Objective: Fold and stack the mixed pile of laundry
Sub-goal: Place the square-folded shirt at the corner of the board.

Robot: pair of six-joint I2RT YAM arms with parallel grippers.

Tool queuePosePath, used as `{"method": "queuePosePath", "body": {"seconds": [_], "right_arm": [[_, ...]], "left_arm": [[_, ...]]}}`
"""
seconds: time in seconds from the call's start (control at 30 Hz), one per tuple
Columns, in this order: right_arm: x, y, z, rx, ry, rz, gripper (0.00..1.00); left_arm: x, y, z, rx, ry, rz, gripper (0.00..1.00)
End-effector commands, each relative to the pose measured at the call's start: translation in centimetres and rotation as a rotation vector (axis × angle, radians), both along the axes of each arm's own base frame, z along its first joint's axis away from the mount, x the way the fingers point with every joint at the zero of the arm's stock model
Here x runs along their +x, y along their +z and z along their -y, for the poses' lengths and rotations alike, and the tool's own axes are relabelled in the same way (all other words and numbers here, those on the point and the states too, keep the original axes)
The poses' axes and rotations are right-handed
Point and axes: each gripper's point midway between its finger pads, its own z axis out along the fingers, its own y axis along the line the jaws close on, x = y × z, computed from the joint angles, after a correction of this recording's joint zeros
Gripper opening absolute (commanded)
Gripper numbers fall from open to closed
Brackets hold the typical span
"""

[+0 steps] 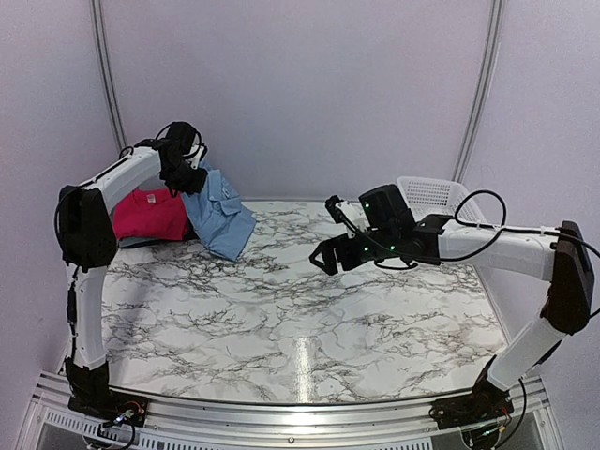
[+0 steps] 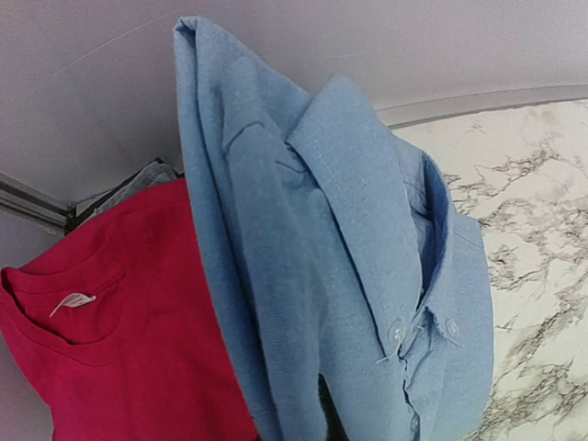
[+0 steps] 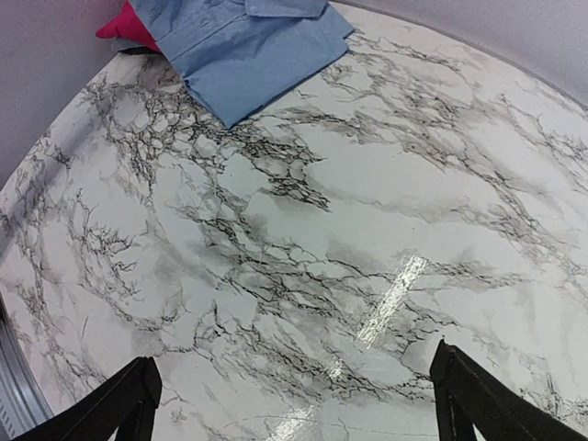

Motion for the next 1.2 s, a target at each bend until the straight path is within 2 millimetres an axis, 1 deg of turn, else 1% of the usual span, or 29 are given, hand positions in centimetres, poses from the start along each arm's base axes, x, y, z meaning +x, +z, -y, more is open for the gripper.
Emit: {"method": "queuePosePath", "body": {"seconds": [0.0,0.17,0.27,0.43,0.53,0.67,0.8,0.9,1.07,1.17], "right_arm": [[1.3,1.2,1.5,0.054,-0.043,0.005,0.99],[2.1,1.0,1.7,0.048,-0.033,0.0,0.99],[2.4,0.8,1.6,0.039,-0.021,-0.003,0.99],[2.7,0.5,1.3,0.028,-0.01,-0.01,0.99],[2.8,0.3,1.2,0.023,-0.003,-0.011,0.98],[2.9,0.0,1.2,0.017,0.006,-0.016,0.98],[3.1,0.0,1.2,0.022,0.011,-0.016,0.98],[3.0,-0.3,1.2,0.026,0.019,-0.025,0.99],[2.9,-0.4,0.8,0.036,0.036,-0.034,0.98],[3.0,-0.3,0.7,0.04,0.038,-0.031,0.98]], "left_arm": [[0.4,3.7,-1.8,0.019,-0.003,0.072,0.0],[1.0,5.8,-3.7,0.004,0.045,0.12,0.0],[1.6,7.1,-4.2,-0.028,0.062,0.153,0.0],[2.2,9.4,-4.3,-0.083,0.085,0.218,0.0],[2.4,10.6,-3.7,-0.142,0.08,0.25,0.0],[2.3,11.3,-3.6,-0.174,0.095,0.26,0.0],[1.9,13.0,-4.0,-0.192,0.119,0.294,0.0],[1.8,13.9,-4.3,-0.23,0.131,0.307,0.0],[1.4,14.9,-4.2,-0.288,0.123,0.313,0.0],[1.1,15.4,-4.9,-0.288,0.133,0.32,0.0]]}}
